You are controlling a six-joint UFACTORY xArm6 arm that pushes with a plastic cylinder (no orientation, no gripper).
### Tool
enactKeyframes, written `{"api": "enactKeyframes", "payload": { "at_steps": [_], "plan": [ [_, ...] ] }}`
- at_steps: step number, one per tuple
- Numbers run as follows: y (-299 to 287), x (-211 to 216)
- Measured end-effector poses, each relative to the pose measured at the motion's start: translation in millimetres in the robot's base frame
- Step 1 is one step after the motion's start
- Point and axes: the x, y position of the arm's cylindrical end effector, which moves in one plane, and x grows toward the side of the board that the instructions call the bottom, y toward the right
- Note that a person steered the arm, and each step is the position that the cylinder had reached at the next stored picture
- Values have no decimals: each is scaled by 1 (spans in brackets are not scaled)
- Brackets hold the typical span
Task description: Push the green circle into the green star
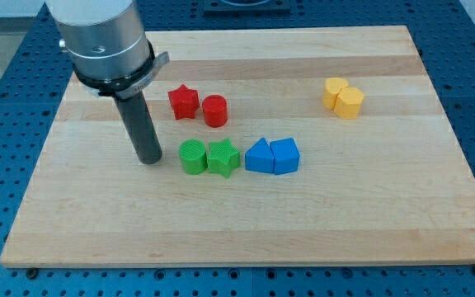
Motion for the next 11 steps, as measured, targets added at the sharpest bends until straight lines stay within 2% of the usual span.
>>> {"api": "enactKeyframes", "payload": {
  "at_steps": [2,7,11],
  "plan": [
    [22,0],
    [34,0],
    [22,-9]
  ]
}}
